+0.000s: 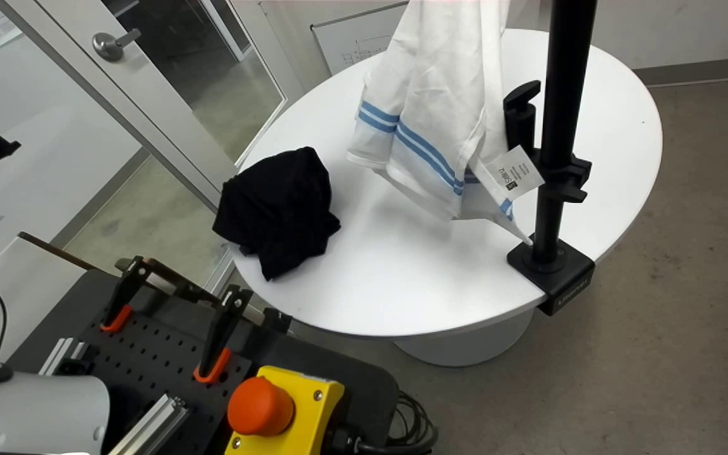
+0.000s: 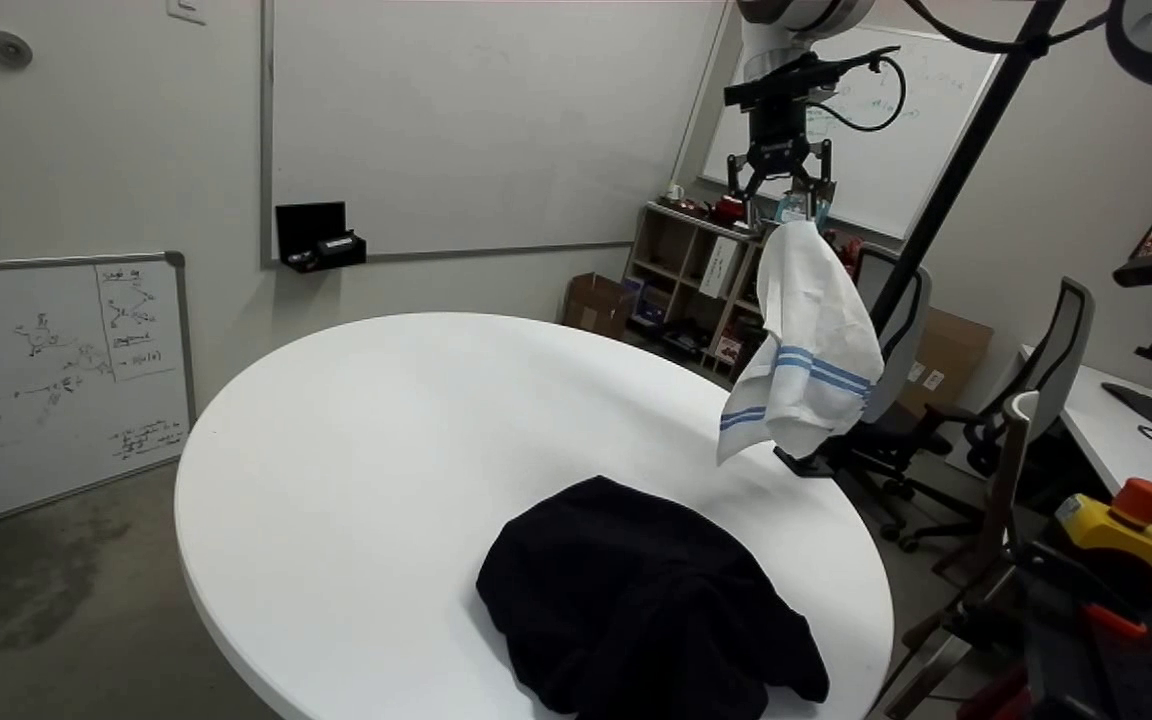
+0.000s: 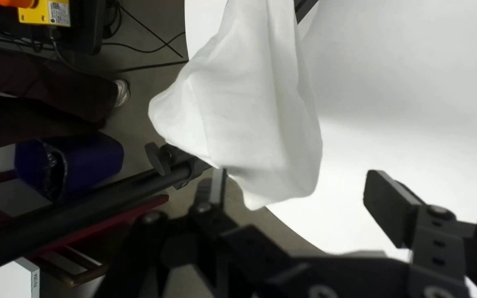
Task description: Hang the tea towel on the stand
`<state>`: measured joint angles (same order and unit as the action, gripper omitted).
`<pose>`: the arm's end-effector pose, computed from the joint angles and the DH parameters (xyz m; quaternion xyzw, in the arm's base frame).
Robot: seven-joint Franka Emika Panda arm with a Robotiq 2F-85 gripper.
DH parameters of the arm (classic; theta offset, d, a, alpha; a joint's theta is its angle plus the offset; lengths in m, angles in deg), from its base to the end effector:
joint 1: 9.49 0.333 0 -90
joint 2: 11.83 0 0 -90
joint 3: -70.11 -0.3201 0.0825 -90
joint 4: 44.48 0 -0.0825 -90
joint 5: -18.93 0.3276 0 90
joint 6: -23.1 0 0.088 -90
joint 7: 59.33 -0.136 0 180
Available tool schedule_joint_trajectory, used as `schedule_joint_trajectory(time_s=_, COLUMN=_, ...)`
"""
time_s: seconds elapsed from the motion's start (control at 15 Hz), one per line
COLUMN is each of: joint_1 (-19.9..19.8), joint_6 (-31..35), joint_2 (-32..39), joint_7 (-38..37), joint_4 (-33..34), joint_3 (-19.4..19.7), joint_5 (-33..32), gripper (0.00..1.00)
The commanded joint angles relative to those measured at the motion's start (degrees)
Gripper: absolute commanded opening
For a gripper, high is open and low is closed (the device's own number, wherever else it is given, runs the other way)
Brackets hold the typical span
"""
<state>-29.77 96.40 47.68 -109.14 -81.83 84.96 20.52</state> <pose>0.6006 -0.3177 0.3169 0.7468 -0.6285 -0.1741 0.1306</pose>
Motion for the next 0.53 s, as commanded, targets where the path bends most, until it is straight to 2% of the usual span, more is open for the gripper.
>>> schedule_joint_trajectory(time_s=0.0, joint_1=0.0, joint_6=-1.8, joint_2=2.3, joint_7=-1.5, joint_4=4.2, joint_3=0.3, joint_5=-0.2, gripper=1.0)
schedule_joint_trajectory(time_s=0.47, joint_1=0.0, joint_6=-1.9, joint_2=1.1, joint_7=-1.4, joint_4=5.2, joint_3=-0.7, joint_5=0.8, gripper=1.0)
